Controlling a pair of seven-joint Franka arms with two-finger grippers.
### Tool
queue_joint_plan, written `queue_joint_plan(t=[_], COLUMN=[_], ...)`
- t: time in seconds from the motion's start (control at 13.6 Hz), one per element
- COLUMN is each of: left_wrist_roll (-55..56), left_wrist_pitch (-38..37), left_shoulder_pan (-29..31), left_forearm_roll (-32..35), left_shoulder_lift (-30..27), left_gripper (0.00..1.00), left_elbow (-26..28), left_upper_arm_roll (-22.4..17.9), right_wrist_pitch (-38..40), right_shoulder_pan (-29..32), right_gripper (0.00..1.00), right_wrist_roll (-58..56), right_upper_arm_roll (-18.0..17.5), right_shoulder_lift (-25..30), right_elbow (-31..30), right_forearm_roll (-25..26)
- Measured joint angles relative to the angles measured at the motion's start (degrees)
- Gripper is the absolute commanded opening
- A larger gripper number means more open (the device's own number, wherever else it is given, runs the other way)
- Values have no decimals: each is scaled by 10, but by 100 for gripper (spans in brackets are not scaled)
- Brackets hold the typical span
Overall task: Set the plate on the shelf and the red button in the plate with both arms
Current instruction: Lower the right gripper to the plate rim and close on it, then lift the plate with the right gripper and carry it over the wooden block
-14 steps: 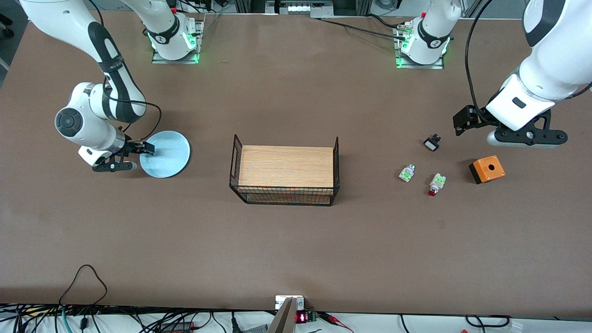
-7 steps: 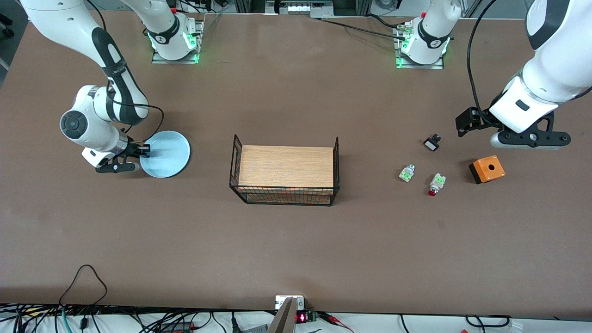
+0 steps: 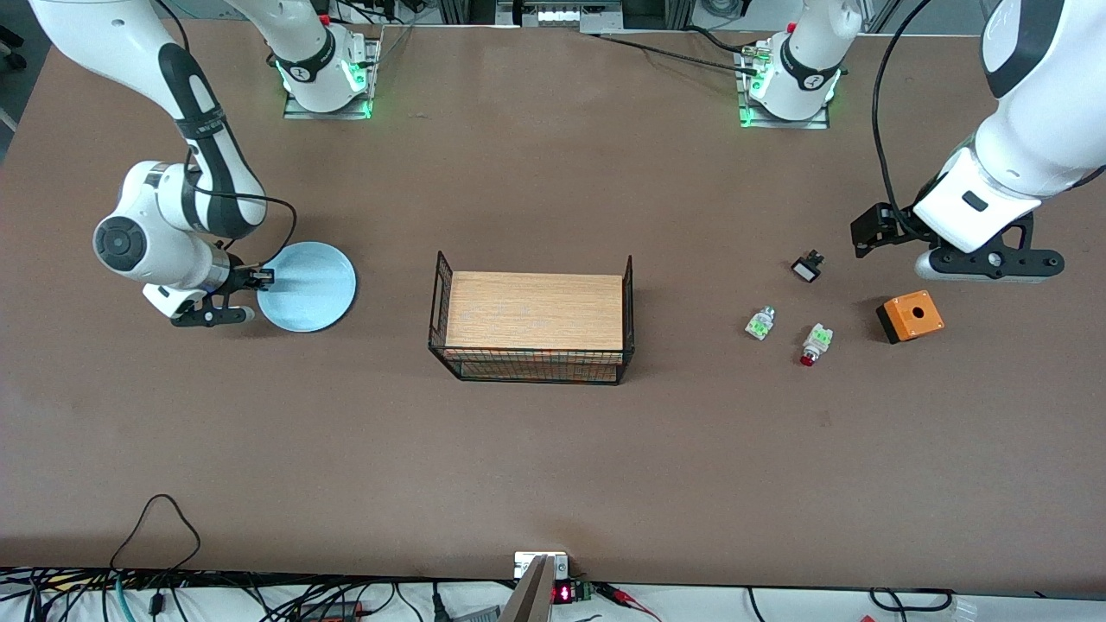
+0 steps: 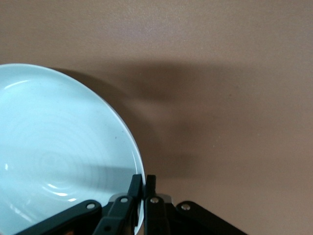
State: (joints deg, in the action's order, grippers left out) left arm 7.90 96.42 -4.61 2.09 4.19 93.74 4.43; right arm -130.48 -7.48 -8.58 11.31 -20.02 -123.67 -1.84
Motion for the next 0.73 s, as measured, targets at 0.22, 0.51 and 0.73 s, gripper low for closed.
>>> queue_joint_plan(t=[0.22, 0.51, 0.73], left_wrist_roll=[0, 0, 0], left_wrist_pitch=[0, 0, 0], left_shoulder_pan=[0, 0, 0], left_forearm_roll=[0, 0, 0], left_shoulder_lift=[0, 0, 0], left_gripper=[100, 100, 100], left_elbow=[0, 0, 0], left_upper_arm_roll=[0, 0, 1], right_wrist_pitch=[100, 250, 340], right_shoulder_pan=[-1, -2, -3], right_gripper=[0, 0, 0], right_wrist_roll=[30, 81, 180], right_upper_arm_roll=[-7, -11, -44], right_shoulder_lift=[50, 131, 143], right_elbow=[52, 133, 217], right_forearm_roll=[-16, -59, -86])
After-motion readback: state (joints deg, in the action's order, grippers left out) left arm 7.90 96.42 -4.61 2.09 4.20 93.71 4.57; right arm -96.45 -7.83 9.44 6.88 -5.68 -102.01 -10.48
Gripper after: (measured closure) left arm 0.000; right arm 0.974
